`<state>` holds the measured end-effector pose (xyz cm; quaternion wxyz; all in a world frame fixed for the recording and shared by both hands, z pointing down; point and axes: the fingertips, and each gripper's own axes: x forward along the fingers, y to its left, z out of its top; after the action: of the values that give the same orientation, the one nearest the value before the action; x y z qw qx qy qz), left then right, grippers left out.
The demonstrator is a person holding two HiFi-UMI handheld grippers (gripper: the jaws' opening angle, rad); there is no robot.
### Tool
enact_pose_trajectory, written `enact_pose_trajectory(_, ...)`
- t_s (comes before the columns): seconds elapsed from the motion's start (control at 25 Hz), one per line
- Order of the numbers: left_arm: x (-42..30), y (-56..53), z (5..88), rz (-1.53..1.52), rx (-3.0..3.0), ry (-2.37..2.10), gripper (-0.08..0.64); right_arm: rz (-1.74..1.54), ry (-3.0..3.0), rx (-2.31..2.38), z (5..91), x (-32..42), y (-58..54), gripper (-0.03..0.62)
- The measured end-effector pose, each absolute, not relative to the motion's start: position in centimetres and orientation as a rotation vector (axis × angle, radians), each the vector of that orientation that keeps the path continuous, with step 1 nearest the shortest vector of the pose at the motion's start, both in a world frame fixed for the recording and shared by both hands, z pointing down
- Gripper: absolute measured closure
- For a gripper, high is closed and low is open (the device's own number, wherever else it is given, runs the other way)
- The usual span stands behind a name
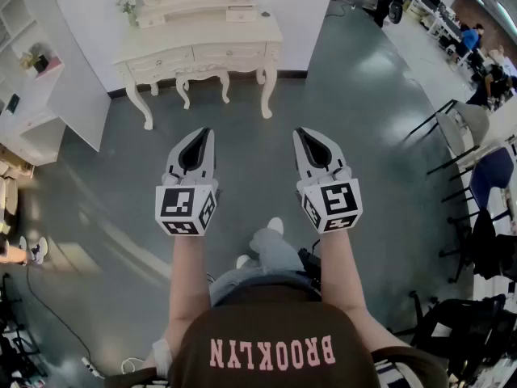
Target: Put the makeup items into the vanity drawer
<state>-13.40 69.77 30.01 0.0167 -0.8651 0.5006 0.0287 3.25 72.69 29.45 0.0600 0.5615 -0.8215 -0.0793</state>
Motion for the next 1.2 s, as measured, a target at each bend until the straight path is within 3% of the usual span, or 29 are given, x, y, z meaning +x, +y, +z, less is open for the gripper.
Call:
enact_pose_trajectory(0.6,-12.0,62.6,30.8,0.065,-2.68,1.577,0.551,-0.191,-2.558,1.723,30.5,5.0,64.6,0.595)
enact_pose_trajectory(1.2,-5.8,43.0,30.7,-0.002,-2.648,1.626,0.551,-0.162,-2.591,1.634,30.8,10.8,43.7,0.595)
